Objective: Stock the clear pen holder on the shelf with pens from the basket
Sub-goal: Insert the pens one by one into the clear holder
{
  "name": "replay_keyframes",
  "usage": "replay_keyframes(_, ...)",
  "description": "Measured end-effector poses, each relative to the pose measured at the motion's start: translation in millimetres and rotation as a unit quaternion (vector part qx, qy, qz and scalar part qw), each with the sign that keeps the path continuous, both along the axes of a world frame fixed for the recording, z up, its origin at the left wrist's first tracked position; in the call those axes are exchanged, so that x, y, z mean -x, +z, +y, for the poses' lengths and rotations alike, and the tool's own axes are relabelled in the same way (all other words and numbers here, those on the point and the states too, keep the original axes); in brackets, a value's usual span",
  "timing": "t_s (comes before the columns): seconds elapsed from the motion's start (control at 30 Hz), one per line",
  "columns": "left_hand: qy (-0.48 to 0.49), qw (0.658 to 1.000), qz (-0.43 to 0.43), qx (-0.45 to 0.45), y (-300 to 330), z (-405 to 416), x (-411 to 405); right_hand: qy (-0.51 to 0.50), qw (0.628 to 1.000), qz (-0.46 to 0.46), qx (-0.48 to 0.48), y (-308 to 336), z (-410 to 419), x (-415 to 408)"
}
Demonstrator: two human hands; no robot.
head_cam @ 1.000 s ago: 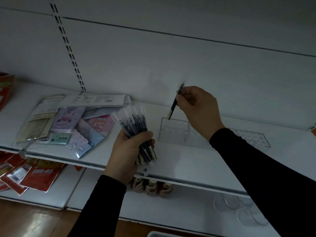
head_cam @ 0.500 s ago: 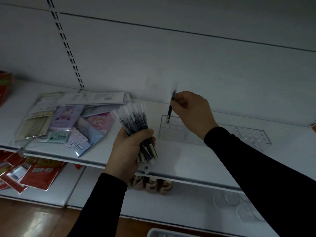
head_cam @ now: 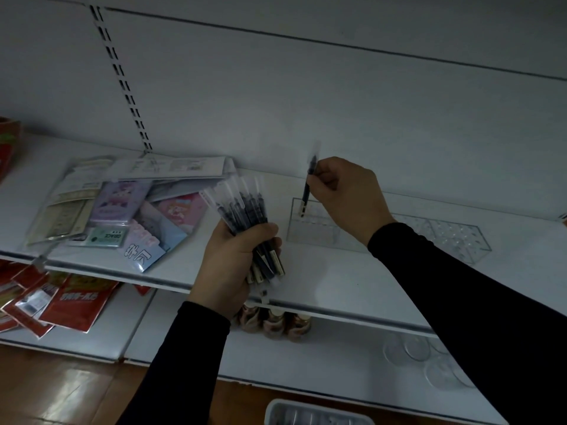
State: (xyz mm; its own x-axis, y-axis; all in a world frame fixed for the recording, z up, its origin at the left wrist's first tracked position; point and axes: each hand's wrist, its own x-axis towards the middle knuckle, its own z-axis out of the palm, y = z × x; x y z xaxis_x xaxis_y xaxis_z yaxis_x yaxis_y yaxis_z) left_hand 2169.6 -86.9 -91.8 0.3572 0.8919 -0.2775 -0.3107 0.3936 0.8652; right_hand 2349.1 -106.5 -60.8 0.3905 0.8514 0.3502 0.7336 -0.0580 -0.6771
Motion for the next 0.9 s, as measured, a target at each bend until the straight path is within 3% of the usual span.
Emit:
replay_keyframes(0.67,-0.022,1.000,0.015,0.009,-1,0,0,-0.020,0.999,-0.012,0.031,-9,-8,1)
replay_keyframes(0.8,-0.054,0.998,0.003,0.026,1,-7,-4,-0.049,0.997,0.056,0.001,2,-25,11)
replay_keyframes(0.9,-0.089,0.995,-0.010,0.035,4,-15,-6,0.027,0.985,0.127,0.114,3,-35,24)
